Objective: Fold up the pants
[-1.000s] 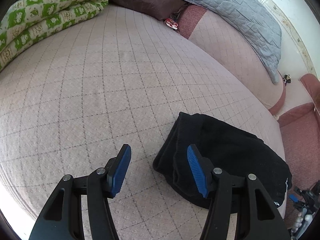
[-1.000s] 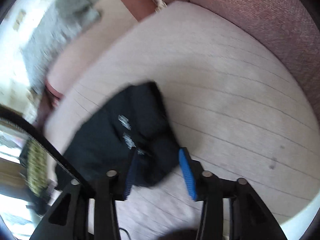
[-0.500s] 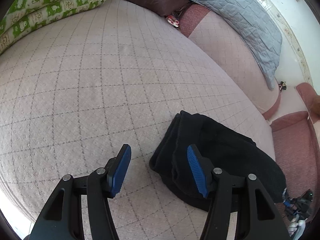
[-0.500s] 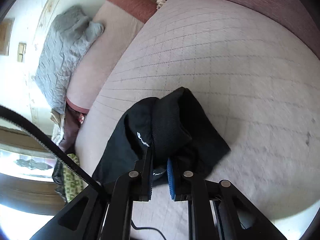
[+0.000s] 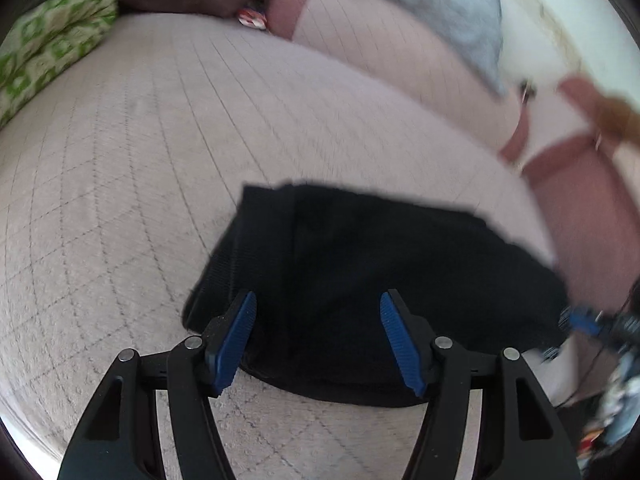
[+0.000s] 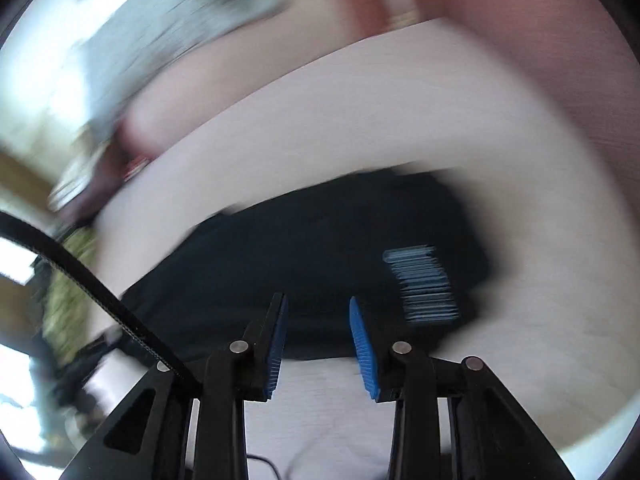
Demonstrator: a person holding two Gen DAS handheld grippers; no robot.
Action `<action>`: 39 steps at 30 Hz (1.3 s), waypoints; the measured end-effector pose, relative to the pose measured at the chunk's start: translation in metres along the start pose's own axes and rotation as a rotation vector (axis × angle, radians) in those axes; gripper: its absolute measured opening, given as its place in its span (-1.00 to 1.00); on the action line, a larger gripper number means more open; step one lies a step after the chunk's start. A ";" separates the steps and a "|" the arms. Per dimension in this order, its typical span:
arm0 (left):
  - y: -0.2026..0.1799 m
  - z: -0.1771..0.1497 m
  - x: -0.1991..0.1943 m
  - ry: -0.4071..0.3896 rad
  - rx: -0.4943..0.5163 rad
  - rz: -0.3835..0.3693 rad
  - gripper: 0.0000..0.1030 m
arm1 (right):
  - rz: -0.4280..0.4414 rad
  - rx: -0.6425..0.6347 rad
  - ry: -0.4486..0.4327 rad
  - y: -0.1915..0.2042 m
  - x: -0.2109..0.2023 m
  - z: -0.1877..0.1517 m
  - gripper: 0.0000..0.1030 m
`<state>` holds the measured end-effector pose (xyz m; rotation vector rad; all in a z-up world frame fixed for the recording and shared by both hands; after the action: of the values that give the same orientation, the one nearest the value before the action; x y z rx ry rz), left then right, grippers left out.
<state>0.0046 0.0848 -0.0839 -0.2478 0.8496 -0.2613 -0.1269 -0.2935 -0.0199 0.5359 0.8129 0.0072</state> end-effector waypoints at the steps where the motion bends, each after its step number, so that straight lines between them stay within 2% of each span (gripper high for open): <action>1: -0.002 -0.001 0.001 -0.001 0.037 0.030 0.24 | 0.013 -0.030 0.016 0.013 0.013 -0.003 -0.47; 2: -0.003 -0.002 0.001 -0.004 0.059 0.043 0.24 | 0.026 -0.067 0.033 0.030 0.031 -0.008 -0.57; 4: 0.000 -0.003 -0.001 -0.007 0.073 0.069 0.24 | 0.065 -0.068 0.071 0.048 0.057 -0.024 -0.58; 8: 0.020 -0.005 -0.005 0.005 0.008 0.093 0.24 | 0.125 -0.006 0.205 0.060 0.088 -0.070 -0.58; 12: 0.030 -0.005 -0.007 0.008 -0.051 0.059 0.24 | 0.142 0.020 0.222 0.051 0.083 -0.103 -0.64; 13: 0.029 -0.006 -0.007 0.009 -0.046 0.065 0.24 | 0.124 0.044 0.238 0.043 0.083 -0.113 -0.64; 14: 0.028 -0.008 -0.007 0.009 -0.035 0.074 0.24 | 0.137 0.080 0.229 0.038 0.084 -0.117 -0.73; 16: 0.024 -0.010 -0.009 0.005 -0.010 0.091 0.24 | 0.158 0.112 0.224 0.028 0.078 -0.121 -0.75; 17: 0.023 -0.010 -0.011 -0.001 -0.010 0.088 0.24 | 0.139 0.087 0.206 0.029 0.072 -0.119 -0.73; 18: 0.023 -0.009 -0.015 -0.013 -0.021 0.070 0.24 | 0.116 0.039 0.179 0.035 0.067 -0.114 -0.58; 20: 0.021 -0.006 -0.026 -0.049 -0.058 0.008 0.24 | 0.110 -0.058 0.114 0.051 0.054 -0.105 -0.58; 23: 0.024 0.001 -0.038 -0.101 -0.093 -0.026 0.24 | 0.151 -0.078 0.060 0.067 0.047 -0.090 -0.58; 25: 0.024 0.002 -0.034 -0.089 -0.108 -0.027 0.24 | 0.144 -0.084 0.030 0.074 0.052 -0.080 -0.43; 26: 0.025 0.001 -0.029 -0.072 -0.107 -0.003 0.24 | 0.124 -0.079 0.026 0.077 0.061 -0.077 -0.27; 27: 0.029 -0.003 -0.023 -0.045 -0.106 0.036 0.24 | 0.115 -0.071 0.030 0.077 0.068 -0.076 -0.23; 30: 0.040 -0.007 -0.013 -0.001 -0.120 0.107 0.24 | 0.095 -0.072 0.078 0.075 0.085 -0.088 -0.22; 32: 0.045 -0.006 -0.015 0.001 -0.145 0.082 0.24 | 0.090 -0.098 0.105 0.072 0.088 -0.101 -0.19; 33: 0.046 -0.006 -0.016 -0.001 -0.150 0.078 0.24 | 0.089 -0.131 0.084 0.076 0.087 -0.104 -0.16; 36: 0.052 -0.004 -0.022 -0.016 -0.189 0.056 0.24 | 0.108 -0.200 0.074 0.084 0.087 -0.110 0.07; 39: 0.065 0.000 -0.031 -0.054 -0.247 0.049 0.24 | 0.114 -0.227 0.071 0.090 0.091 -0.113 0.20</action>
<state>-0.0066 0.1557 -0.0823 -0.4618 0.8330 -0.1029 -0.1246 -0.1458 -0.1048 0.3675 0.8376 0.2221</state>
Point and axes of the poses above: each gripper's, at about its wrist camera, not at the fingertips, and x roughly the way its jaws point, y to its left, z to its top, the point moved 6 cm from there along x, roughly the way its jaws point, and after that the axes turned 10 degrees about -y, right-handed, at the moved point
